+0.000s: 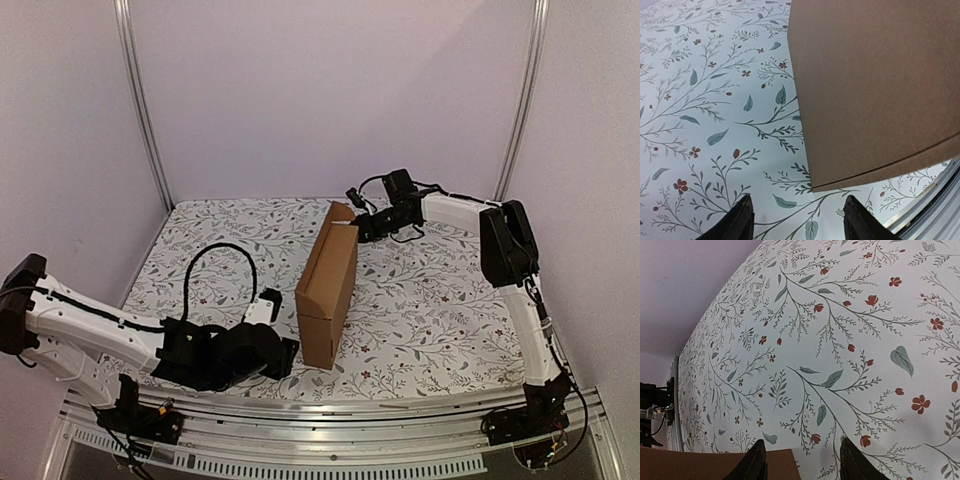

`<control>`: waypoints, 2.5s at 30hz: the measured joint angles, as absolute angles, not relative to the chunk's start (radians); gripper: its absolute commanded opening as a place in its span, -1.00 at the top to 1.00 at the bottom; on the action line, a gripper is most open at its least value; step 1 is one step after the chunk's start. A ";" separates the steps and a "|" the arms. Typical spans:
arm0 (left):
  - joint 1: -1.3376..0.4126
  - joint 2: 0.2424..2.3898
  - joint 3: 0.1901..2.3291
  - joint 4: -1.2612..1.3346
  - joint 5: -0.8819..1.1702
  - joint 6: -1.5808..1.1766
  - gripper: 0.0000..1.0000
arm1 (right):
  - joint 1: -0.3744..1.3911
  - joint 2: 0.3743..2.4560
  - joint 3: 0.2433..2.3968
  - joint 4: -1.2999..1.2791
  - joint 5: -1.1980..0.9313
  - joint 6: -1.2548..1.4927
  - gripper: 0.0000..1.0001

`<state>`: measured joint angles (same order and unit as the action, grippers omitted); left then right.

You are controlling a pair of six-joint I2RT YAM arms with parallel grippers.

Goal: Fold the paper box

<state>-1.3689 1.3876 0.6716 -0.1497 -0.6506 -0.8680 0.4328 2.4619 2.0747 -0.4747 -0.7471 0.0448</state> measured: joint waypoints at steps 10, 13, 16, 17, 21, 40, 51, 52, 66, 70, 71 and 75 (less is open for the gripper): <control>-1.349 1.388 0.671 -0.106 -0.703 -0.942 -0.27 | 0.453 2.442 1.949 -0.418 -0.811 0.088 0.03; -1.340 1.393 0.672 -0.096 -0.716 -0.967 -0.28 | 0.447 2.405 1.845 -0.421 -0.811 0.075 0.04; -1.322 1.413 0.680 -0.094 -0.725 -0.984 -0.30 | 0.443 2.357 1.751 -0.426 -0.810 0.056 0.03; -1.316 1.420 0.685 -0.095 -0.728 -0.989 -0.31 | 0.443 2.336 1.720 -0.429 -0.811 0.049 0.03; -1.301 1.425 0.705 -0.130 -0.752 -1.013 -0.32 | 0.443 2.239 1.606 -0.442 -0.812 0.009 0.03; -1.604 1.189 0.572 -0.263 -0.711 -0.986 0.14 | 0.340 2.065 1.552 -0.593 -0.780 -0.156 0.02; -1.583 1.413 0.600 -0.001 -0.720 -0.891 0.14 | 0.436 2.304 1.744 -0.437 -0.833 0.041 0.01; -1.577 1.414 0.600 0.009 -0.730 -0.896 0.13 | 0.449 2.314 1.744 -0.424 -0.849 0.056 0.01; -1.402 1.369 0.533 0.105 -0.779 -0.878 0.07 | 0.422 2.294 1.609 -0.336 -0.944 0.095 0.02; -1.350 1.375 0.532 0.135 -0.779 -0.828 0.05 | 0.394 2.244 1.554 -0.361 -0.913 0.051 0.02; -1.340 1.378 0.532 0.140 -0.780 -0.817 0.05 | 0.386 2.230 1.539 -0.367 -0.907 0.037 0.02; -1.277 1.393 0.527 0.164 -0.792 -0.773 0.02 | 0.358 2.178 1.475 -0.408 -0.892 -0.008 0.02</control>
<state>-1.2770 1.3930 0.5270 0.1642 -0.7918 -0.7731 0.3584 2.1784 1.4750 -0.4080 -0.8925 -0.0078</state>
